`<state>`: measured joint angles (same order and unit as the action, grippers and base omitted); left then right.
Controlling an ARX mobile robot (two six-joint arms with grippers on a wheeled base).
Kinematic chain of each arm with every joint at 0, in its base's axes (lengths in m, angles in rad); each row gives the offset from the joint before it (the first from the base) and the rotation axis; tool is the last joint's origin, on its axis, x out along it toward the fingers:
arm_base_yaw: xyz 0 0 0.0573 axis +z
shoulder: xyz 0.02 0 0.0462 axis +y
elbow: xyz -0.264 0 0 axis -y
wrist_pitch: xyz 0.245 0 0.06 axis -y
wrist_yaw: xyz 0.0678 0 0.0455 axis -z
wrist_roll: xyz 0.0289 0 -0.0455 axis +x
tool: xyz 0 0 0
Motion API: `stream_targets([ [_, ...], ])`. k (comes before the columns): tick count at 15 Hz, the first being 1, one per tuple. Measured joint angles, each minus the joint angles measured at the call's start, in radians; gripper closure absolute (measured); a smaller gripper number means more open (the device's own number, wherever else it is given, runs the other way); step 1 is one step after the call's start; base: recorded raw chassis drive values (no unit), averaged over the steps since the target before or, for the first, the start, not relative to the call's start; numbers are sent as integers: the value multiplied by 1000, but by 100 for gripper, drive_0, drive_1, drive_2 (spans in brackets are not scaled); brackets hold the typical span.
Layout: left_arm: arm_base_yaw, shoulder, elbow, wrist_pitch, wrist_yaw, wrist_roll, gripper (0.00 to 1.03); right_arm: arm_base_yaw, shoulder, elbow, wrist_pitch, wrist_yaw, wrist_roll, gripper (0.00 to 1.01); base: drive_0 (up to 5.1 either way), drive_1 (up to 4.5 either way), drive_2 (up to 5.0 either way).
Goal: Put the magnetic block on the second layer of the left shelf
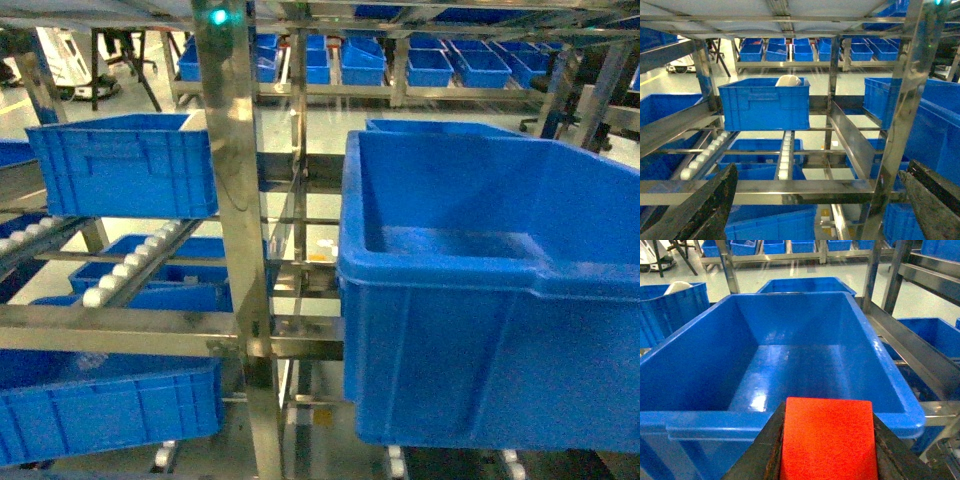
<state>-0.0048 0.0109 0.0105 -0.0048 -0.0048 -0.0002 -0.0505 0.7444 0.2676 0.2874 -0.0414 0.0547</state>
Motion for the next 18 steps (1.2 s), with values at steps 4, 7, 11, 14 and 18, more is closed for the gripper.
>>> stream_targets([
  [4, 0, 0, 0, 0, -1, 0, 5, 6, 2, 0, -2, -3, 0, 68, -87, 121, -34],
  [7, 0, 0, 0, 1, 1, 0, 5, 6, 0, 0, -3, -2, 1, 68, -11, -11, -11],
  [11, 0, 0, 0, 1, 1, 0, 5, 46, 304, 171, 31, 50, 61, 68, 0, 0, 0],
  [14, 0, 0, 0, 2, 1, 0, 5, 90, 592, 367, 90, -31, 99, 68, 0, 0, 0],
  [18, 0, 0, 0, 1, 1, 0, 5, 124, 938, 558, 104, -8, 109, 68, 0, 0, 0],
])
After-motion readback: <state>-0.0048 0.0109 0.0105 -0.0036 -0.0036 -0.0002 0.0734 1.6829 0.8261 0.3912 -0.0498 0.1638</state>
